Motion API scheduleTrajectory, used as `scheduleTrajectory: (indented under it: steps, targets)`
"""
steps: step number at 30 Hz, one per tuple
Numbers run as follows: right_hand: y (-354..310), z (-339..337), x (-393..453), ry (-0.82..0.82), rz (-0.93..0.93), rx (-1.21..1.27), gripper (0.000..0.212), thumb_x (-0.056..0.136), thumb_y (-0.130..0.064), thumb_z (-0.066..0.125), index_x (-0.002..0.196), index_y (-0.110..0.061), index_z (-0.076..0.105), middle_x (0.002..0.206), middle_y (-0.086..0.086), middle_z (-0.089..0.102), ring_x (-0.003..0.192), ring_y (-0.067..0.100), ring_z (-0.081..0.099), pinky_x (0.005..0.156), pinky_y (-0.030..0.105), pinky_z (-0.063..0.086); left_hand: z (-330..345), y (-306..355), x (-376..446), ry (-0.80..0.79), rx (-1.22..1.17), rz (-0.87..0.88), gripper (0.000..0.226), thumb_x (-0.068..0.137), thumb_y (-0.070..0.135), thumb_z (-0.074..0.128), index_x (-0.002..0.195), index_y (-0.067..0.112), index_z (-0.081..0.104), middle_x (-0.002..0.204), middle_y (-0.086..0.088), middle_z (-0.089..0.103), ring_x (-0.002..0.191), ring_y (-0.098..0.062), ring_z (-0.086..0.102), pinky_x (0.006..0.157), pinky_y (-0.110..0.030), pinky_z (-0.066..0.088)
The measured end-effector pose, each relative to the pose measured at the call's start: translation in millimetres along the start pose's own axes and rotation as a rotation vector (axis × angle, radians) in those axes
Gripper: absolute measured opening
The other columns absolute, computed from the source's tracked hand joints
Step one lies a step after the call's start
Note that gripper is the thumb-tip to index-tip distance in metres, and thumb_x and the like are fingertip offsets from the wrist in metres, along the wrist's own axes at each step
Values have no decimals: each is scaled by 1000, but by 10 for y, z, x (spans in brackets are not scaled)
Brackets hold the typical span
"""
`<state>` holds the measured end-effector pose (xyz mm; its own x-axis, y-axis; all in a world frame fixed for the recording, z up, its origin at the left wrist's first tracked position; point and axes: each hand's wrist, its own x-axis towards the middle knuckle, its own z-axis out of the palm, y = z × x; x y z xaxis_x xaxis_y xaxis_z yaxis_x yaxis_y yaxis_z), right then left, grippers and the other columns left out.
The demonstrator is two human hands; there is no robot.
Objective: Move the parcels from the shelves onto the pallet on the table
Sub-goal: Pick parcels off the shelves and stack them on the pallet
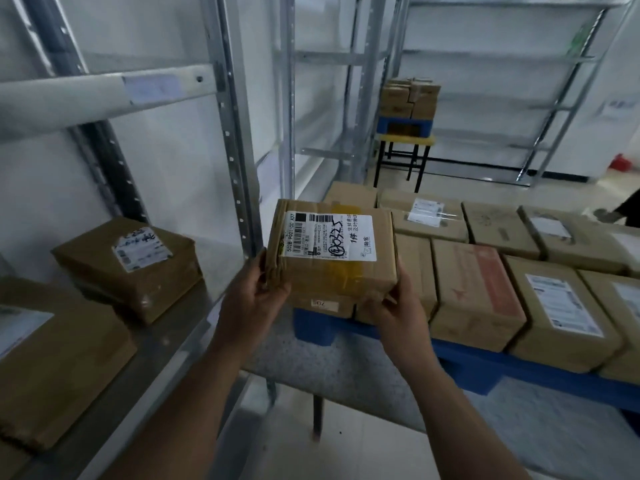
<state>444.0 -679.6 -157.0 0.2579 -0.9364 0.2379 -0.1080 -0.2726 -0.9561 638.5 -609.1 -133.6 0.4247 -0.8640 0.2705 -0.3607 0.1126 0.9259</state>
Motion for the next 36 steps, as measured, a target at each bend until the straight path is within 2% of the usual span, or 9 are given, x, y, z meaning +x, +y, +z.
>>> scheduleTrajectory:
  steps: [3,7,11,15,18,23,28,32,36]
  targets:
    - [110,-130,413,35,11,-38,43,91,-8,59,119,-39,50,107,-21,61,101,-5,57,81,18,50,259,-56,387,1,86,-11,37,90,27,59,125,32,49,118,8,59,109,-7,55,79,-13,47]
    - [190,-200,910,61,37,-134,38,86,-14,66,96,-46,49,101,-23,59,99,-6,55,84,21,46,494,-182,932,-24,161,-41,39,91,26,57,130,25,49,130,-1,52,117,-14,49,94,-37,45]
    - [276,-232,1443,99,40,-206,31,87,-19,65,108,-37,51,105,-20,60,102,-3,55,89,27,47,670,-264,1527,-68,197,9,40,93,18,55,132,23,47,134,-3,50,122,-17,49,97,-32,41]
    - [349,-230,2012,124,77,-233,44,90,-18,62,129,-23,42,117,-7,59,111,12,55,92,37,50,813,-356,2146,-162,246,-15,52,96,20,51,143,30,31,141,-1,47,129,-22,45,103,-43,38]
    - [400,-219,2433,139,94,-299,45,92,-19,59,133,-20,39,114,-6,56,105,12,53,82,29,44,903,-434,2611,-215,274,-5,57,96,18,51,146,29,25,141,-2,47,128,-24,45,102,-41,38]
    - [580,-170,3041,159,162,-341,49,92,-22,59,136,-19,37,116,-3,55,105,16,52,82,30,41,1101,-611,3247,-253,318,-12,67,94,11,52,148,32,18,141,-4,46,128,-24,44,98,-39,40]
    - [745,-145,3380,155,190,-354,51,93,-17,58,138,-20,34,110,-6,51,92,8,48,62,12,34,1264,-876,3640,-262,334,-15,70,91,6,54,145,33,21,136,-5,49,123,-25,47,83,-24,40]
    - [903,-110,3510,146,250,-442,48,93,-21,58,135,-19,37,105,-4,52,100,17,52,78,28,38,1348,-1074,3781,-286,379,-57,69,91,14,58,146,32,20,138,-5,48,124,-27,48,96,-36,40]
    - [987,-93,3533,141,291,-543,48,92,-19,59,136,-18,38,118,3,59,110,23,54,81,30,39,1365,-1160,3817,-275,391,-40,69,90,17,60,146,28,22,140,-4,47,123,-24,49,102,-41,39]
